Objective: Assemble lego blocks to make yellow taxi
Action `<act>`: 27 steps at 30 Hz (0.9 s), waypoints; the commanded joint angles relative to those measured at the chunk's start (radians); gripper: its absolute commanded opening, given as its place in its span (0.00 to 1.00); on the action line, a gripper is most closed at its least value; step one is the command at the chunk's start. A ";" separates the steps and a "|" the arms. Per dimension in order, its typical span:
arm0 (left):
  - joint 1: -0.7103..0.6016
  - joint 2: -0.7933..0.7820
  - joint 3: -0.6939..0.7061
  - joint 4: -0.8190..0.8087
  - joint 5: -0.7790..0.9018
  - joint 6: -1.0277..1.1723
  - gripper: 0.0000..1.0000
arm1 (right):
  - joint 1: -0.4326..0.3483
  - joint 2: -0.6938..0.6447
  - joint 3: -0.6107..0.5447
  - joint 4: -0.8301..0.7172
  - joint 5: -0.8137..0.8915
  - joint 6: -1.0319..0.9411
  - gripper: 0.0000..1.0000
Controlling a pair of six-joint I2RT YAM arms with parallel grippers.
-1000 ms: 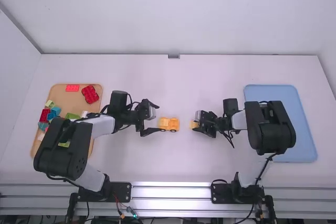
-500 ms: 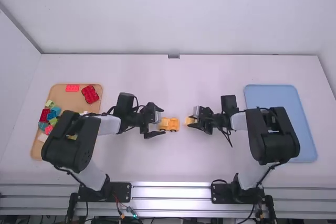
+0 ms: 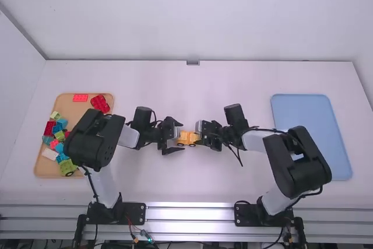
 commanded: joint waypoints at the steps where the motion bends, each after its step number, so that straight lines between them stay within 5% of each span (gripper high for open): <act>1: -0.011 0.016 -0.005 0.003 0.038 0.007 1.00 | 0.008 -0.013 -0.003 0.000 0.024 0.022 0.06; 7: -0.058 0.016 0.028 -0.029 -0.016 0.006 0.98 | -0.006 -0.010 -0.003 -0.002 0.017 0.023 0.06; 15: -0.100 0.016 0.144 -0.292 -0.072 0.084 0.91 | -0.014 0.054 -0.003 0.054 -0.040 0.034 0.05; 27: -0.101 0.016 0.048 -0.104 -0.076 0.001 0.84 | -0.018 0.059 -0.003 0.047 -0.010 0.021 0.03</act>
